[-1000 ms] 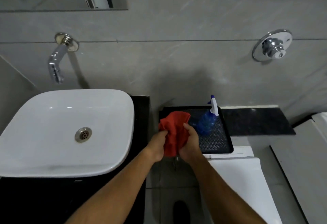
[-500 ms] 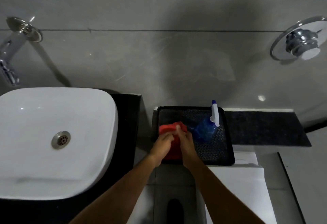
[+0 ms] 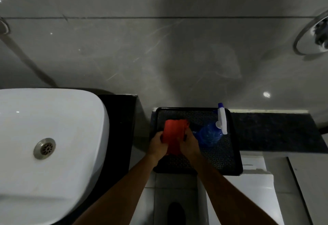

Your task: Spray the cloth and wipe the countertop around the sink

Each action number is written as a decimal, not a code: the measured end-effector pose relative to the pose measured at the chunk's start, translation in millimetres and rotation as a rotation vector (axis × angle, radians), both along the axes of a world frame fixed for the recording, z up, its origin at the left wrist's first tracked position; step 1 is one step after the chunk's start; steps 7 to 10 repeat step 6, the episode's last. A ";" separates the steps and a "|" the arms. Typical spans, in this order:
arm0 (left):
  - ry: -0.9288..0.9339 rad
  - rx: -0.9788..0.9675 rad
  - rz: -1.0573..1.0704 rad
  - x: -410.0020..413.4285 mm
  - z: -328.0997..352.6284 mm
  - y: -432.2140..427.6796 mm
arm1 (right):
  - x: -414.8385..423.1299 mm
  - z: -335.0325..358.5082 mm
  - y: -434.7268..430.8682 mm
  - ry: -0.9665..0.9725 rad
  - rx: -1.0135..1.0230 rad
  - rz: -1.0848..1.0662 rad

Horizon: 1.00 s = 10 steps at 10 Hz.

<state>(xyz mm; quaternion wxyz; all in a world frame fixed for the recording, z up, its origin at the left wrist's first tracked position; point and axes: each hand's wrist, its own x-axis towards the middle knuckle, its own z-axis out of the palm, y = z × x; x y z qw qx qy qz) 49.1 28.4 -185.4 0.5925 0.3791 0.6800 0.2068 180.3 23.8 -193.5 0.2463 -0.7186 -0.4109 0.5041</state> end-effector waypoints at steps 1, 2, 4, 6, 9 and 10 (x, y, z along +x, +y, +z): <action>0.249 0.053 -0.220 1.2 -10.7 1.0 | 1.6 -9.0 0.2 -0.271 -0.046 0.258; 0.450 0.105 -0.396 -2.3 -11.1 -6.6 | -4.7 -5.5 -5.7 -0.463 -0.056 0.326; 1.057 0.471 -0.759 -15.1 43.0 6.2 | -22.2 49.7 3.5 -0.824 0.149 0.595; 1.247 0.688 -0.799 -43.8 137.8 31.7 | -32.4 143.6 30.8 -1.009 0.343 0.690; 1.247 0.688 -0.799 -43.8 137.8 31.7 | -32.4 143.6 30.8 -1.009 0.343 0.690; 1.247 0.688 -0.799 -43.8 137.8 31.7 | -32.4 143.6 30.8 -1.009 0.343 0.690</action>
